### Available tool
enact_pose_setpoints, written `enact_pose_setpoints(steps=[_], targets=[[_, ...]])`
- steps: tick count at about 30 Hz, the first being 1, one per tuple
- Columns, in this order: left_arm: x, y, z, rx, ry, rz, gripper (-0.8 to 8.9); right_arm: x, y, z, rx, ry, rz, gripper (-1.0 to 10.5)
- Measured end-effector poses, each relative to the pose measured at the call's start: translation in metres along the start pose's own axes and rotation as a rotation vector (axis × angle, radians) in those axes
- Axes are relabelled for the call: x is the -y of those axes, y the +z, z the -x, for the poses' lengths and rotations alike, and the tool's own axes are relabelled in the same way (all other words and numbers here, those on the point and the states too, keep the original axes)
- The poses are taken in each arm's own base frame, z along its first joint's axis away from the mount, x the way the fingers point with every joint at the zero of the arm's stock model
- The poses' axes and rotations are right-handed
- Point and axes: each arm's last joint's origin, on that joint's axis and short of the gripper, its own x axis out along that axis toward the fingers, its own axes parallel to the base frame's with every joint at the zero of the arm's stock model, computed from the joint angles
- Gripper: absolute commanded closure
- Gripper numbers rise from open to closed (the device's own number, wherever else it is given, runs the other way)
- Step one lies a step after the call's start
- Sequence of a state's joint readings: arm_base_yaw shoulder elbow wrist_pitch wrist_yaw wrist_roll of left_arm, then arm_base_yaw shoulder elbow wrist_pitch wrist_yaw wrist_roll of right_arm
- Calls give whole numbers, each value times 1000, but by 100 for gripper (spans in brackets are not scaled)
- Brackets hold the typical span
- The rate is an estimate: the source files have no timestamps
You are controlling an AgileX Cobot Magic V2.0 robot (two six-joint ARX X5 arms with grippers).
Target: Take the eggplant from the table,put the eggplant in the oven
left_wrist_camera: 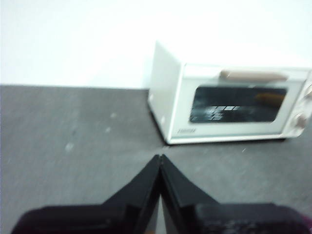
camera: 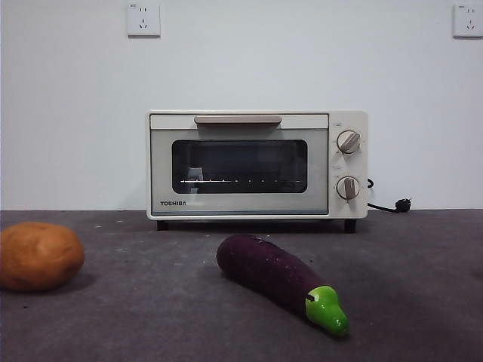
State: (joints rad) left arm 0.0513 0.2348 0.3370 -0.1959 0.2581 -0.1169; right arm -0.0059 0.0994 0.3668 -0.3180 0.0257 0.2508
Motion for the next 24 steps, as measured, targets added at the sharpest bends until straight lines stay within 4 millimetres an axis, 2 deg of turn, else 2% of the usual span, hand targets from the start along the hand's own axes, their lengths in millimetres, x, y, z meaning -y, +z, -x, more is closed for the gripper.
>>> enact_pose_setpoints(steps=[9,19,24], targets=[[15,83,-3,-7,-86,3,819,-21,79,9,-48,22,66,955],[43,181,-9,3,-264,-21,819,-46,173,13,-61,54,172,956],[56,220,-11,23,-327,-52,819,-57,213,11,-18,90,184,956]])
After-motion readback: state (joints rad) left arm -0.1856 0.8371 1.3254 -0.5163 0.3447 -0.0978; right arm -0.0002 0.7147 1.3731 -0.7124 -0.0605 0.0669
